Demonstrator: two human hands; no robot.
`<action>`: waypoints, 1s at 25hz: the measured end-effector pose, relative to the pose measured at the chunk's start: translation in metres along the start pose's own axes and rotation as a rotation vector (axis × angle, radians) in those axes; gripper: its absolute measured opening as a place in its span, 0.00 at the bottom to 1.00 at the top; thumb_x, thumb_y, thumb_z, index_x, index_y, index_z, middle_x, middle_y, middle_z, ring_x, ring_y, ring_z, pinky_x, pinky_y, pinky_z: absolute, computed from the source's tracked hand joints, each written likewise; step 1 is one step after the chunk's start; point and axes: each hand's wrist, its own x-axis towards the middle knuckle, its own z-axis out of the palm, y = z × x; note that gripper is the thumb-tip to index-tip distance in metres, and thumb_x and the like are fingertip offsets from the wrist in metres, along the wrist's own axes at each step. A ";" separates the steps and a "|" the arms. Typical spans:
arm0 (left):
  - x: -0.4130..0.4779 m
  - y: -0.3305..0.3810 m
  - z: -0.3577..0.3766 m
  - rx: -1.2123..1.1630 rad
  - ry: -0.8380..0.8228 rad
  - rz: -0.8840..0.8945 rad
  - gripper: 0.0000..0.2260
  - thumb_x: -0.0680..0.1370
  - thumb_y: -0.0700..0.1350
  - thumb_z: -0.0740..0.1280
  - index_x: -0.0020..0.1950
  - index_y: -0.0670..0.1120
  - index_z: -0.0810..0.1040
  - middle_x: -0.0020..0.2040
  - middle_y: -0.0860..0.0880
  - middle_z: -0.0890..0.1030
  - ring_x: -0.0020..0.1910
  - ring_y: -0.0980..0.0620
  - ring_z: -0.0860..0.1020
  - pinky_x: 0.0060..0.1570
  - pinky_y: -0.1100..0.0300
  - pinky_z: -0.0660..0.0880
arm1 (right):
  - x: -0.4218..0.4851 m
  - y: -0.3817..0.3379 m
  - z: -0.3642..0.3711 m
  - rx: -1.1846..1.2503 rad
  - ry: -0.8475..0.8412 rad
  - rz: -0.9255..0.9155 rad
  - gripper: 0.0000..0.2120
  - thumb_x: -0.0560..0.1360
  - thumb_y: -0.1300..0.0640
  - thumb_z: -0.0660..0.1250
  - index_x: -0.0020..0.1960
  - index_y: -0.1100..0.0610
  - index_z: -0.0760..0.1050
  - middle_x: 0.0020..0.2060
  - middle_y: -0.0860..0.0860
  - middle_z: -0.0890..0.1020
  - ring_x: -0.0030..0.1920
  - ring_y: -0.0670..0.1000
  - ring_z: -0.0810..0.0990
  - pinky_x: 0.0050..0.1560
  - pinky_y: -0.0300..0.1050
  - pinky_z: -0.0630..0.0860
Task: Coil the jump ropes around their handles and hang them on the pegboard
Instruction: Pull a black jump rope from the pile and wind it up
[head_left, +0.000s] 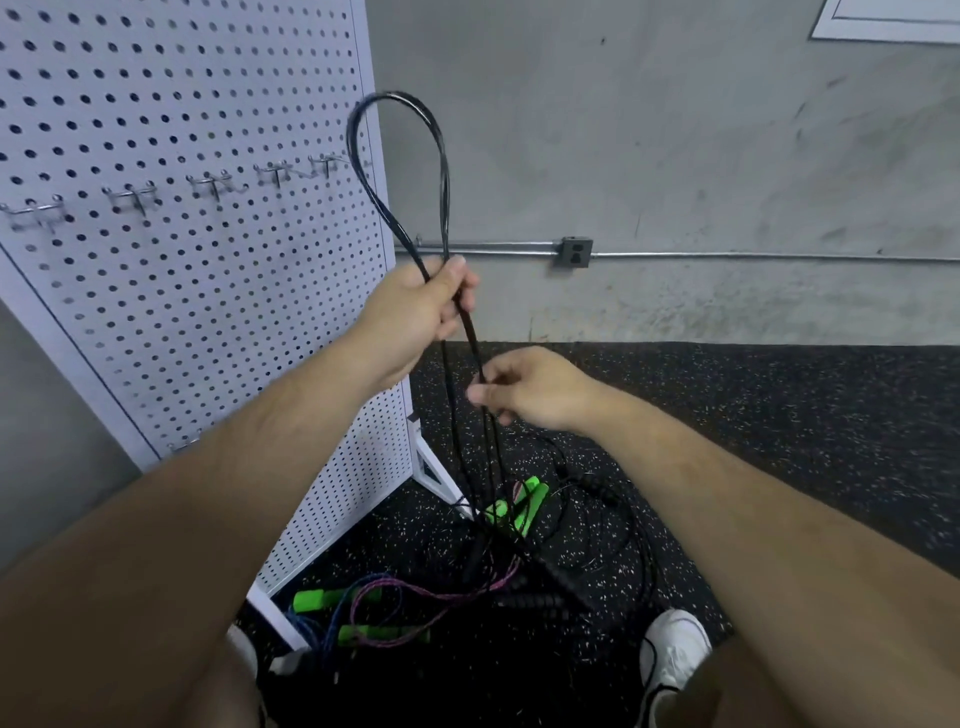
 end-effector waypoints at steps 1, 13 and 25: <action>0.002 0.003 -0.002 -0.037 0.006 0.014 0.11 0.86 0.44 0.58 0.53 0.41 0.78 0.40 0.48 0.78 0.32 0.57 0.68 0.31 0.64 0.66 | 0.003 0.000 0.000 0.020 0.054 -0.008 0.05 0.79 0.54 0.70 0.45 0.54 0.81 0.38 0.51 0.85 0.36 0.46 0.81 0.46 0.41 0.81; -0.008 -0.046 0.011 0.379 -0.255 -0.136 0.08 0.84 0.47 0.64 0.51 0.49 0.82 0.32 0.55 0.75 0.32 0.56 0.69 0.36 0.60 0.67 | 0.013 -0.035 -0.031 0.412 0.529 -0.298 0.07 0.80 0.61 0.68 0.46 0.62 0.81 0.37 0.54 0.82 0.32 0.46 0.77 0.34 0.40 0.78; 0.012 0.003 0.003 -0.119 0.026 0.070 0.08 0.85 0.39 0.60 0.51 0.40 0.77 0.41 0.47 0.77 0.30 0.57 0.64 0.30 0.65 0.63 | 0.001 0.001 -0.003 0.069 0.058 -0.022 0.07 0.79 0.55 0.70 0.44 0.57 0.81 0.39 0.50 0.85 0.37 0.48 0.83 0.52 0.49 0.82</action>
